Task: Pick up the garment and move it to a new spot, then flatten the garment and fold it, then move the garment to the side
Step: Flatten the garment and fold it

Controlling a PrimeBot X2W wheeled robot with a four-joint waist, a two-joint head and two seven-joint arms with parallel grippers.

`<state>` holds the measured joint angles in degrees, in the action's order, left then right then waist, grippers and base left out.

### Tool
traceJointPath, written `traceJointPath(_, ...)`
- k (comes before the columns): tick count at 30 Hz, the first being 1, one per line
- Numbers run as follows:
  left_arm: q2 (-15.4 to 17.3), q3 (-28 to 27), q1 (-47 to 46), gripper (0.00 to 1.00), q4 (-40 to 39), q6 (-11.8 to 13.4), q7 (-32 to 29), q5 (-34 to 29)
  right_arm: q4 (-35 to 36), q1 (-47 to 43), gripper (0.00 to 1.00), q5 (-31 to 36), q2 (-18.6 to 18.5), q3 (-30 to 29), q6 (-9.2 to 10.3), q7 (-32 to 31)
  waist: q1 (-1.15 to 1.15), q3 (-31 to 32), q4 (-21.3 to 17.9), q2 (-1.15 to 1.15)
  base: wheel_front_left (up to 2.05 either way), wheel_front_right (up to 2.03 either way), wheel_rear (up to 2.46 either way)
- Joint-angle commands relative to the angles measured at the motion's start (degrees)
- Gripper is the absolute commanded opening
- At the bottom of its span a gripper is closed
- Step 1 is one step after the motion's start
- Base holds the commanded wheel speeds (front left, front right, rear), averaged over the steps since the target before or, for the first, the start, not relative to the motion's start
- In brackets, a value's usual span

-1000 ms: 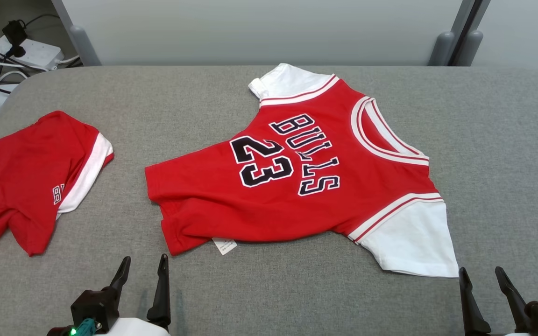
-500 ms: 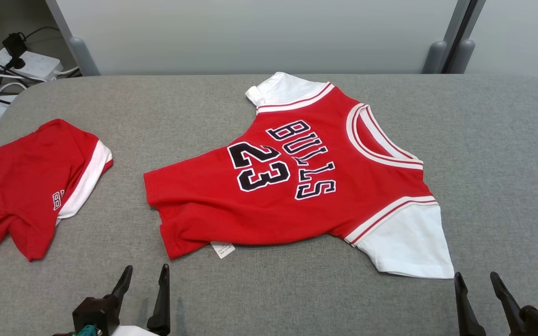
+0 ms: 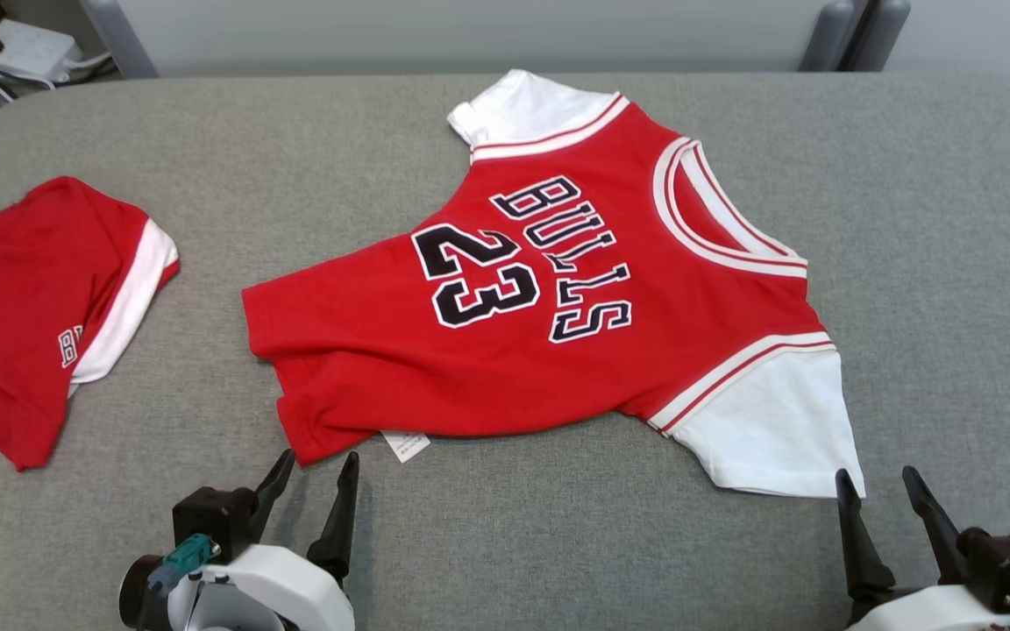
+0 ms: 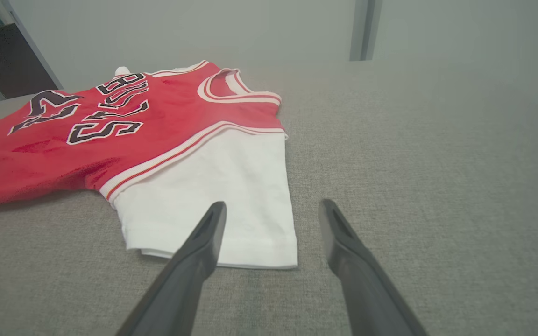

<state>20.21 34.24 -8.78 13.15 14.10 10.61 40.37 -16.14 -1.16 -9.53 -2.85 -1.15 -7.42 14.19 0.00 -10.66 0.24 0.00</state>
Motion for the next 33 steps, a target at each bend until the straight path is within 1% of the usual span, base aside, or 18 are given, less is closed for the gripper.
traceJointPath(1,0.7,-2.0,-2.6,1.00,-0.3,-0.3,0.5,0.5,0.5,1.8,1.00,0.4,-1.3,1.5,-0.07,0.8,0.00,-1.2,-0.4,0.00,0.00,0.00,0.00)
traceJointPath(6,-0.4,-2.8,-4.2,1.00,3.6,-0.6,1.6,1.0,-1.0,3.5,1.00,0.2,-1.5,2.2,-0.07,0.8,0.00,-3.0,-0.7,0.00,0.00,0.00,0.00)
traceJointPath(7,-0.5,-3.0,-4.2,0.98,4.1,-0.6,1.7,1.1,-1.4,3.7,1.00,0.1,-1.5,2.3,-0.07,0.8,0.00,-3.4,-0.7,0.00,0.00,0.00,0.00)
traceJointPath(9,-0.6,-3.5,-4.6,0.97,4.9,-0.9,2.2,1.2,-1.6,4.0,1.00,0.0,-1.4,2.2,-0.07,0.8,0.00,-4.1,-0.7,0.00,0.00,0.00,0.00)
traceJointPath(13,-1.0,-3.7,-5.6,0.96,6.3,-2.0,2.8,1.3,-2.9,4.6,1.00,-0.1,-1.3,2.0,-0.07,0.8,0.00,-4.9,-0.7,0.00,0.00,0.00,0.00)
traceJointPath(14,-1.1,-3.7,-5.8,0.93,6.6,-2.3,2.9,1.3,-3.5,4.8,1.00,-0.1,-1.3,2.1,-0.07,0.8,0.00,-5.1,-0.7,0.00,0.00,0.00,0.00)
traceJointPath(16,-1.3,-3.7,-6.2,0.91,7.0,-2.5,3.2,1.0,-4.2,5.3,1.00,-0.2,-1.3,2.4,-0.07,0.8,0.00,-5.4,-0.8,0.00,0.00,0.00,0.00)
traceJointPath(17,-1.4,-3.7,-6.4,0.88,7.1,-2.7,3.3,0.9,-4.8,5.4,1.00,-0.3,-1.3,2.5,-0.07,0.8,0.00,-5.4,-0.8,0.00,0.00,0.00,0.00)
traceJointPath(19,-1.5,-3.7,-6.6,0.85,7.3,-2.8,3.5,0.6,-5.4,5.7,1.00,-0.5,-1.3,2.7,-0.07,0.8,0.00,-5.5,-0.7,0.00,0.00,0.00,0.00)
traceJointPath(20,-1.7,-3.9,-6.6,0.75,7.4,-2.9,3.6,0.7,-5.9,5.8,1.00,-0.6,-1.3,2.7,-0.07,0.8,0.00,-5.5,-0.7,0.00,0.00,0.00,0.00)
traceJointPath(22,-1.8,-4.0,-6.6,0.67,7.7,-2.9,3.7,0.6,-6.5,6.1,1.00,-0.8,-1.3,2.8,-0.07,0.8,0.00,-5.4,-0.7,0.00,0.00,0.00,0.00)
traceJointPath(23,-1.8,-4.0,-6.5,0.51,7.8,-3.1,3.7,0.7,-6.8,6.1,1.00,-1.0,-1.3,3.1,-0.07,0.8,0.00,-5.4,-0.7,0.00,0.00,0.00,0.00)
traceJointPath(24,-1.8,-4.1,-6.5,0.41,7.8,-3.2,3.8,0.6,-7.0,6.3,0.76,-1.1,-1.3,3.3,-0.07,0.8,0.00,-5.5,-0.7,0.00,0.00,0.00,0.00)
traceJointPath(25,-1.9,-4.1,-6.5,0.26,7.9,-3.3,3.8,0.6,-7.2,6.4,0.48,-1.2,-1.4,3.4,-0.07,0.8,0.00,-5.4,-0.7,0.00,0.00,0.00,0.00)
traceJointPath(26,-1.9,-4.0,-6.6,0.00,7.9,-3.5,3.9,0.5,-7.5,6.5,0.24,-1.4,-1.4,3.5,-0.07,0.8,0.00,-5.4,-0.7,0.00,0.00,0.00,0.00)
traceJointPath(27,-2.0,-4.1,-6.7,0.00,7.8,-3.6,3.9,0.5,-7.5,6.6,0.00,-1.6,-1.4,3.6,-0.07,0.8,0.00,-5.5,-0.7,0.00,0.00,0.00,0.00)
traceJointPath(33,-1.9,-3.9,-6.3,0.00,7.8,-3.5,4.0,-0.1,-7.4,6.2,0.00,-2.8,-1.5,3.4,-0.07,0.8,0.00,-5.3,-0.7,0.00,0.00,0.00,0.00)
